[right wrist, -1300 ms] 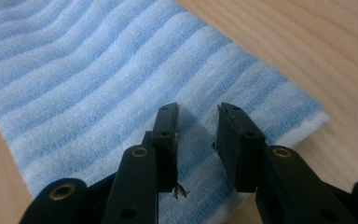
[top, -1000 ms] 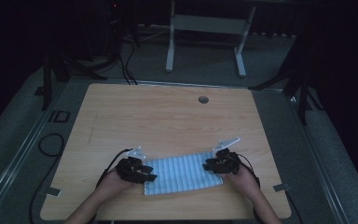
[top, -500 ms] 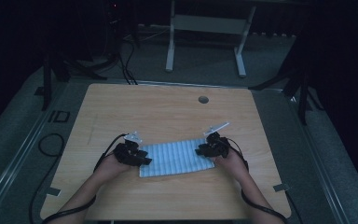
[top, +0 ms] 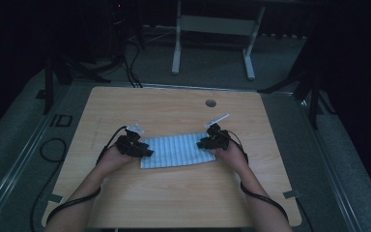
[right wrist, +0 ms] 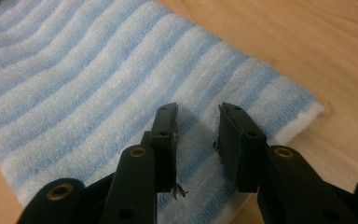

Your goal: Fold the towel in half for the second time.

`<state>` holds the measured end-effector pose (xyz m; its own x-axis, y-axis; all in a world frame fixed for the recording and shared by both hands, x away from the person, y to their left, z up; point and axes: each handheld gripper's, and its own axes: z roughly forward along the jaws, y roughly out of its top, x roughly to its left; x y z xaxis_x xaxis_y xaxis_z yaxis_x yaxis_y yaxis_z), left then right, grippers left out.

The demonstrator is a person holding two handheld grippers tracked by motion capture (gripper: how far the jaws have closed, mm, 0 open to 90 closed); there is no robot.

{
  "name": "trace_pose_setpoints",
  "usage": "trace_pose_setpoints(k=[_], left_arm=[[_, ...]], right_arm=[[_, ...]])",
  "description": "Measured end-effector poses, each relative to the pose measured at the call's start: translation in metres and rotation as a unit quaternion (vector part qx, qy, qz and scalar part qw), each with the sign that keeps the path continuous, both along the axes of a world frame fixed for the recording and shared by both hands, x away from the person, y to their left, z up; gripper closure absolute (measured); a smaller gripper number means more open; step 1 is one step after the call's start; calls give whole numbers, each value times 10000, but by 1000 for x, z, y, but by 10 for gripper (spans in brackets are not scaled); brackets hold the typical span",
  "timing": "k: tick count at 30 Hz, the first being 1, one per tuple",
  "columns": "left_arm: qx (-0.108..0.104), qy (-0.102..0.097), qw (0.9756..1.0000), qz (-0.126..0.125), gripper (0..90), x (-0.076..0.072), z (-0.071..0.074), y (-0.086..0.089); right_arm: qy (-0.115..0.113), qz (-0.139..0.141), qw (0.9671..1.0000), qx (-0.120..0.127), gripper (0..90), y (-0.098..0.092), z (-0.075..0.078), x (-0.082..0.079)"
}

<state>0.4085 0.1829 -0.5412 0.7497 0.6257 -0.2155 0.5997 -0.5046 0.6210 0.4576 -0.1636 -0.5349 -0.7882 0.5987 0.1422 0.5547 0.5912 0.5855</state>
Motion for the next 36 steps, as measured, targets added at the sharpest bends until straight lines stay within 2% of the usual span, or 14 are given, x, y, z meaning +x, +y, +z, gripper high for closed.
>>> trace_pose_setpoints(k=[9,12,14,16,18,20,23,25,26,29,32,33,36], left_arm=[[159,-39,9997,175,552,22,2,3],[172,-91,9996,213,552,24,2,3],[153,-134,9996,201,546,23,4,3],[50,-183,9997,141,532,18,7,4],[-20,-211,9997,141,480,13,9,6],[-59,-228,9995,191,389,6,9,8],[-128,-201,9996,158,251,-3,7,15],[-274,-205,9992,188,238,-9,6,19],[-325,-220,9990,221,227,-12,6,21],[-348,-338,9984,297,173,-23,5,25],[-275,-499,9978,351,134,-33,5,29],[-318,-502,9975,386,115,-36,5,31],[-444,-349,9972,498,23,-41,2,39]], right_arm=[[39,-111,9999,16,668,9,0,21],[90,-165,9998,71,654,9,0,25],[91,-154,9998,86,611,9,1,25],[88,-105,9998,150,563,8,3,22],[34,-25,9998,198,497,7,6,17],[-91,50,9997,201,406,4,8,10],[-184,36,9991,375,285,-3,10,3],[-229,99,9986,462,177,-9,9,-2],[-296,155,9984,447,153,-11,9,-5],[-320,106,9976,600,135,-20,8,-12],[-517,100,9972,531,124,-28,8,-19],[-553,87,9969,549,124,-31,9,-21],[-726,14,9949,698,124,-41,11,-27]])
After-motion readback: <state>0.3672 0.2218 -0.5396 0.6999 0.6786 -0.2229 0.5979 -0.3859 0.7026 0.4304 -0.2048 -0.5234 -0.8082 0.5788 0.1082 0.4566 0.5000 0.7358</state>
